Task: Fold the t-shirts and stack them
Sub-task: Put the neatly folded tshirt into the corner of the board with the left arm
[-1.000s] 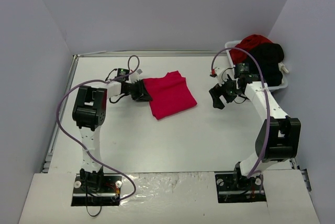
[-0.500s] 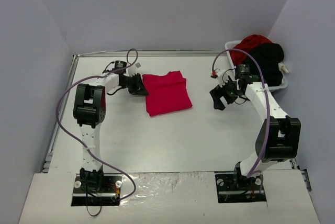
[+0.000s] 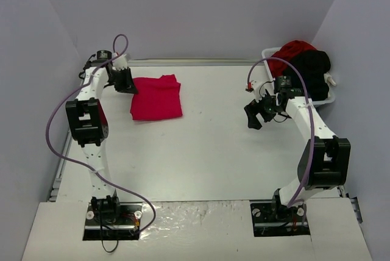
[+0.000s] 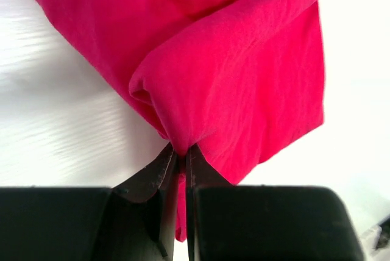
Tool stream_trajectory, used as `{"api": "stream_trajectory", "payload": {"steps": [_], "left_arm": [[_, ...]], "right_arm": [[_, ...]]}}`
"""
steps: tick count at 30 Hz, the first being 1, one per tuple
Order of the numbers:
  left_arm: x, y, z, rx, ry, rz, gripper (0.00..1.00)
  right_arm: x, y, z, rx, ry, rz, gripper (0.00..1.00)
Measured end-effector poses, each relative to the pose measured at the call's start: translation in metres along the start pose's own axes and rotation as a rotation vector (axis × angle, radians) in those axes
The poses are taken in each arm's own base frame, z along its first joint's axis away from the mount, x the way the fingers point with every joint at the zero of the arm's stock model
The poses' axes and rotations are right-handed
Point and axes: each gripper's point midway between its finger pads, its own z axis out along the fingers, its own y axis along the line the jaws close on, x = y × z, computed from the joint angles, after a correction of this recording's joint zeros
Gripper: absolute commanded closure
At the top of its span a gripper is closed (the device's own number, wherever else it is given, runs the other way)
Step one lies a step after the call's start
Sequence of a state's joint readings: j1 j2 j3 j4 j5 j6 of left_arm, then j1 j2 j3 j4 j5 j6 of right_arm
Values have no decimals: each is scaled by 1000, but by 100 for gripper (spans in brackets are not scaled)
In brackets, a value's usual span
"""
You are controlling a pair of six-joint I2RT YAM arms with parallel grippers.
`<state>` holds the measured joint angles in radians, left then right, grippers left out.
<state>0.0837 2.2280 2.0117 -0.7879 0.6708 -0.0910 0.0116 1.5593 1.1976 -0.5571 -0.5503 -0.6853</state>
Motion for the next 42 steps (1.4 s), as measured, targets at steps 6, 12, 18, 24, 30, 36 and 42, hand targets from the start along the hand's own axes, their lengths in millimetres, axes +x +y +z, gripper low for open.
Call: {"api": "stream_trajectory", "payload": {"steps": [6,12,18,24,30,36,42], "left_arm": [[-4,68,-18,-141,22,30,98],[2,132,-24,-237,74,20,98],[-2,179,-42,-342,83,48,98],[-9,206,-63,-450,72,94,98],[-18,221,-70,-536,59,131,98],[-35,236,-76,-626,6,163,97],[-47,250,-75,-685,-38,169,98]], "right_arm": [[1,4,-2,-5,-7,-3,14],[6,-1,-7,9,-16,16,14],[10,-6,-10,18,-16,33,14],[11,-8,-11,21,-18,42,14],[14,-12,-13,25,-23,56,13],[18,-16,-12,25,-19,74,14],[26,-19,-5,10,3,91,14]]}}
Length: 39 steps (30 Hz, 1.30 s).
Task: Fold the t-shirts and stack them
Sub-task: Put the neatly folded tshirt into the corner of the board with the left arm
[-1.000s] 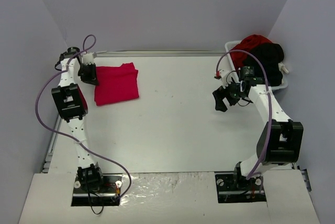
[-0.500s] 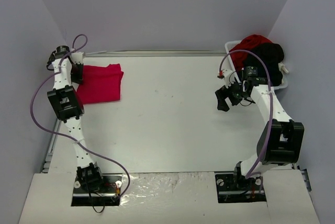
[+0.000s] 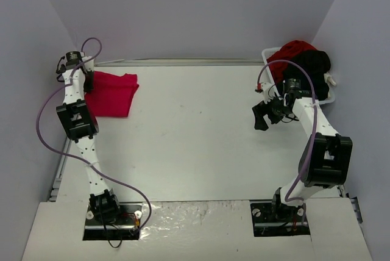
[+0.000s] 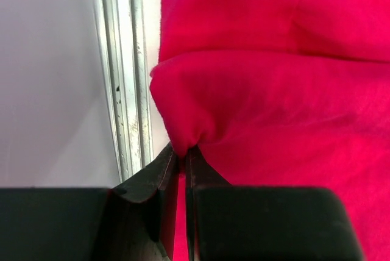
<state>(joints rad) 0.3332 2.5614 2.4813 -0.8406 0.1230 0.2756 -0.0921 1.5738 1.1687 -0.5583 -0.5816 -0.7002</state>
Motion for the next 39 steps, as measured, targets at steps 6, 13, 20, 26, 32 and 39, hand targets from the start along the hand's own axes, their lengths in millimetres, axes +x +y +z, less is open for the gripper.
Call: {"api": "stream_trajectory", "payload": {"steps": [6,13,20,26,32,39], "left_arm": [[-2,6,12,-42,-12,-40,98],[-2,10,25,-63,-25,-114,98],[-1,13,25,-58,-34,-197,98],[1,20,25,-57,-36,-254,98],[2,22,25,-53,-38,-274,94],[1,27,26,-62,-55,-291,24]], "right_arm": [[8,-1,10,-22,29,15,14],[13,-1,15,-37,47,24,14],[17,0,18,-48,61,31,14],[17,0,19,-51,65,30,14],[18,0,19,-52,65,26,14],[18,0,19,-53,64,22,13]]}}
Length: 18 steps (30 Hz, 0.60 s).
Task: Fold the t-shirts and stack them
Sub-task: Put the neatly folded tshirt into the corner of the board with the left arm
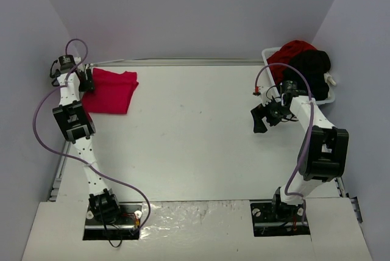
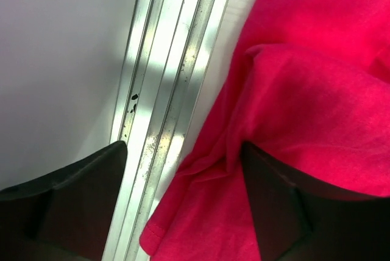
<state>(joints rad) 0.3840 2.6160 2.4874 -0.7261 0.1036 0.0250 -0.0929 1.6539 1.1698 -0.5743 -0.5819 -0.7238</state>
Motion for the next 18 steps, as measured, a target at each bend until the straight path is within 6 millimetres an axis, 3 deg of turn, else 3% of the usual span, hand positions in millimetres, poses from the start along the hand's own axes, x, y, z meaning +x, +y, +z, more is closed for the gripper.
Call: {"api": "stream_trajectory", "payload": {"steps": [5,12,16,18], "left_arm": [[-1,2,-1,-2,-6,-3,15],[-5,2,-17,-15,-4,3,13],[-23,7,-58,-44,-44,13,13],[-47,13,-94,-74,-116,26,12]], "right_arm": [[0,1,0,-7,-2,-1,11],[-1,4,0,-20,-8,-2,9],[-3,7,0,-36,-21,-10,9],[-5,9,-1,-43,-31,-15,8]]}}
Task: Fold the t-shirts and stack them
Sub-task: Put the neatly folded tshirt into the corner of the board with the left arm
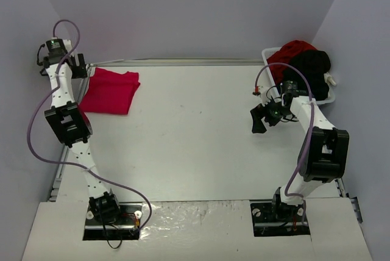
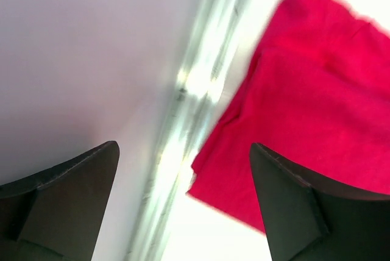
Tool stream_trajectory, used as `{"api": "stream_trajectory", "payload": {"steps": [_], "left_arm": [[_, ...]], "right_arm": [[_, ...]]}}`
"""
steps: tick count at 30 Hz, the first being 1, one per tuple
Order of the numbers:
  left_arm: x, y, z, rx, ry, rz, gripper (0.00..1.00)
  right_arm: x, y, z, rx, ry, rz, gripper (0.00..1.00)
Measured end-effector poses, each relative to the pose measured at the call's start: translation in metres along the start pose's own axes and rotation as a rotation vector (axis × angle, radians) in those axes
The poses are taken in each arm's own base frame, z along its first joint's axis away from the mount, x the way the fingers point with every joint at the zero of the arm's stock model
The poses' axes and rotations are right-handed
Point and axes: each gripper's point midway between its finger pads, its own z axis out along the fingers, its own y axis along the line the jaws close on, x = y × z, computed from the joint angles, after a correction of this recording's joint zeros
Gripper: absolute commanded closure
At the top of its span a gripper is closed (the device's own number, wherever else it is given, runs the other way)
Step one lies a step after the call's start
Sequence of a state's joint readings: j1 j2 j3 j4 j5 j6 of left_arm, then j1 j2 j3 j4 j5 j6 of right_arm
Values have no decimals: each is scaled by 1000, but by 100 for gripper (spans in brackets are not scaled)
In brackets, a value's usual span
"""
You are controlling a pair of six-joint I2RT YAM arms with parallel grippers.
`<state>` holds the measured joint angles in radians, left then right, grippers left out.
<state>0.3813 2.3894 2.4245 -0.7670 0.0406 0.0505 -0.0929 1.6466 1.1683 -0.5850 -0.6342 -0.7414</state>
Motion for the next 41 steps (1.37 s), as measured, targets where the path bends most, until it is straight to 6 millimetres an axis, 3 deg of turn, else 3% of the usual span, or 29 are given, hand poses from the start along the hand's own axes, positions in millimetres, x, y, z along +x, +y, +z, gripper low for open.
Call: {"api": "stream_trajectory", "payload": {"steps": [5,8,10,11,14,16,20,24,28,32,37,41], "left_arm": [[-69,23,-107,-79,-222,27,12],[-87,25,-180,-73,-353,46,9],[-77,17,-219,-40,-397,62,9],[-71,8,-237,-13,-432,76,3],[-23,-32,-269,76,-466,146,6],[23,-78,-279,169,-470,241,6],[115,-163,-277,394,-426,431,6],[165,-177,-250,460,-335,462,6],[195,-185,-232,528,-292,478,5],[210,-192,-227,594,-285,471,6],[205,-181,-228,643,-334,389,6],[204,-181,-234,683,-374,372,6]], "right_arm": [[-4,6,-4,-10,-26,-20,7],[-5,10,-8,-10,-43,-38,6],[-6,12,-10,-8,-54,-44,3],[-6,14,-11,-8,-61,-47,0],[-5,14,-10,-4,-76,-47,0],[-3,14,-8,3,-82,-37,0],[-8,9,-6,30,-109,-13,0],[-16,2,-10,82,-145,4,0],[-23,-2,-14,123,-185,19,0],[-31,-3,-22,156,-221,66,0],[-52,4,-42,167,-298,115,0],[-71,16,-72,201,-399,72,0]]}}
